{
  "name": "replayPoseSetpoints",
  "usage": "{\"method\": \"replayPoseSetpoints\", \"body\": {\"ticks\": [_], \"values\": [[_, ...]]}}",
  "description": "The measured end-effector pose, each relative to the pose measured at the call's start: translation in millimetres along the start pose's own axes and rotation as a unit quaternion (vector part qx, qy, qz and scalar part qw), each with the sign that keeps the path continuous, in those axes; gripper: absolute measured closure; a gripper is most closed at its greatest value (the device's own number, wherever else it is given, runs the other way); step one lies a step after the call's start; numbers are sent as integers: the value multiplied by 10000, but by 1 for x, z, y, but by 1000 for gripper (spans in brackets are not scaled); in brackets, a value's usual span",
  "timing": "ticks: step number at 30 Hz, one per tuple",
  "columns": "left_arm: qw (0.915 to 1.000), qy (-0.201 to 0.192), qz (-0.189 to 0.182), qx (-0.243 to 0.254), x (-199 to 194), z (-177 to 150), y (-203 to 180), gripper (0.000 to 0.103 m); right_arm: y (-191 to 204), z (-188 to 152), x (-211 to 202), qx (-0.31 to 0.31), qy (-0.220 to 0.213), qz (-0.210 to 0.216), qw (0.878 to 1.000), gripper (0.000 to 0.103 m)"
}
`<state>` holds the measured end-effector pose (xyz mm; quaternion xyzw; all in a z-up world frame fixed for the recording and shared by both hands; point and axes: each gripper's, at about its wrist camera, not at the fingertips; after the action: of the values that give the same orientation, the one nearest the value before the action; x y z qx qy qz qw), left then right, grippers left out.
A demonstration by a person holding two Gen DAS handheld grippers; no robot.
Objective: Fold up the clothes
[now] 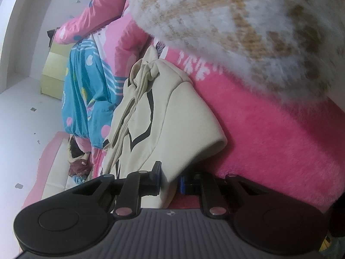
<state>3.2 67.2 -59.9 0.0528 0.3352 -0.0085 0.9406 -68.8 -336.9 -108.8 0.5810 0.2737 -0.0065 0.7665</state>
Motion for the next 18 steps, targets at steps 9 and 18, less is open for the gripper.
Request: {"method": "replayPoseSetpoints", "body": {"ticks": [9,18], "values": [[9994,-240,-206,-152,-13,0,7,96,18,-2,-5,-556,-113,288,9980,95],[9922,-776,-718,-657,-29,25,24,98,60,-3,-16,-1362,-455,467,9885,95]]}}
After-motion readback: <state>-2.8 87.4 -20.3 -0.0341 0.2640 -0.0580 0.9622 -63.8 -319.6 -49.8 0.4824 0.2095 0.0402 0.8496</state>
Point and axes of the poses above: each gripper's, at about its wrist camera, not at the fingertips, and x roughly the way its jaws point, y to its left, z to its top, and after that the axes turned 7 degrees about x, right-handed
